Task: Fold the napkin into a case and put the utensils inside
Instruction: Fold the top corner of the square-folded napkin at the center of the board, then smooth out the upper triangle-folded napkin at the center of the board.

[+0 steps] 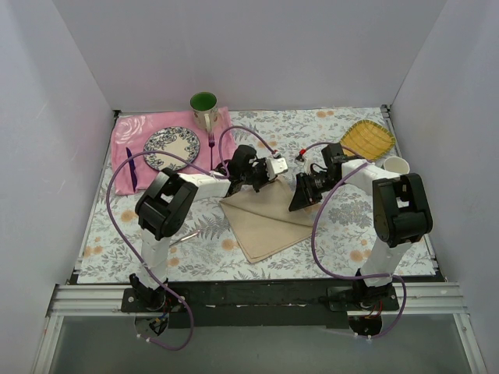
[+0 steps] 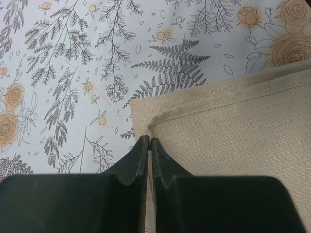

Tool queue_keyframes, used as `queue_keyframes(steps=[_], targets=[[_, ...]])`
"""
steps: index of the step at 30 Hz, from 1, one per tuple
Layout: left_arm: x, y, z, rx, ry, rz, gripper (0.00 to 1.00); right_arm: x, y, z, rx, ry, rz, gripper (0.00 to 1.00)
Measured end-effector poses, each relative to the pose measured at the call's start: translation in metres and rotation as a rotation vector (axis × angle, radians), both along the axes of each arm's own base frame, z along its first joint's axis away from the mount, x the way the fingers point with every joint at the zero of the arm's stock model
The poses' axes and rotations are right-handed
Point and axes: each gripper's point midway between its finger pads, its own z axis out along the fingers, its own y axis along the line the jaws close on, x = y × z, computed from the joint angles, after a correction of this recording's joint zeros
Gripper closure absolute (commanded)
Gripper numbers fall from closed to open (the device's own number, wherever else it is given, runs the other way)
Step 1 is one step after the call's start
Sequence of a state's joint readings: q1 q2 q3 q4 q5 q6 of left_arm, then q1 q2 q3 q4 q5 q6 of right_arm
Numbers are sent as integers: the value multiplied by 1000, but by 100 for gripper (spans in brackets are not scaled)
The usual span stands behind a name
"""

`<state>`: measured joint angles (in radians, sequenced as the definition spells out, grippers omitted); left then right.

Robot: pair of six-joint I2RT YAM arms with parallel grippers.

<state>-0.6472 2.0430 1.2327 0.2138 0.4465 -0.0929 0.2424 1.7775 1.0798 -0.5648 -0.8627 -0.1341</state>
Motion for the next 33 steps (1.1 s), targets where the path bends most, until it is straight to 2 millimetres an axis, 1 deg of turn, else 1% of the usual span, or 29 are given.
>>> queue_keyframes(steps=[4,12,15,16,17,20,21,23,25,27,29,30,32,33], targets=[[3,-2,4,-6,-8,0,100,-1,0,-4,-3,1,0,68],[2,-2,-1,-1,1,0,99,0,-3,-18,-31,15,-7,69],[4,0,-2,-5,19,27,88,-1,-5,-29,-51,35,-12,70],[5,0,-1,-10,31,40,83,-2,-6,-34,-61,45,-14,70],[5,1,0,-20,55,56,74,-2,-7,-37,-69,52,-15,71],[15,8,11,-68,123,125,60,-2,-9,-44,-92,61,-21,71],[18,14,15,-88,156,158,54,-1,-10,-45,-97,61,-22,71],[23,30,30,-135,229,218,52,-1,-10,-45,-101,61,-25,71],[26,46,54,-205,304,278,52,-1,-10,-46,-104,65,-29,71],[24,61,85,-289,364,307,51,0,-10,-46,-105,66,-33,71],[12,75,111,-371,429,320,50,0,-10,-46,-105,66,-35,71],[1,79,123,-412,475,311,50,0,-10,-46,-106,66,-36,71],[-26,78,138,-488,589,281,50,0,-10,-46,-107,67,-37,71],[-39,74,139,-514,653,259,49,0,-10,-46,-107,66,-37,71]])
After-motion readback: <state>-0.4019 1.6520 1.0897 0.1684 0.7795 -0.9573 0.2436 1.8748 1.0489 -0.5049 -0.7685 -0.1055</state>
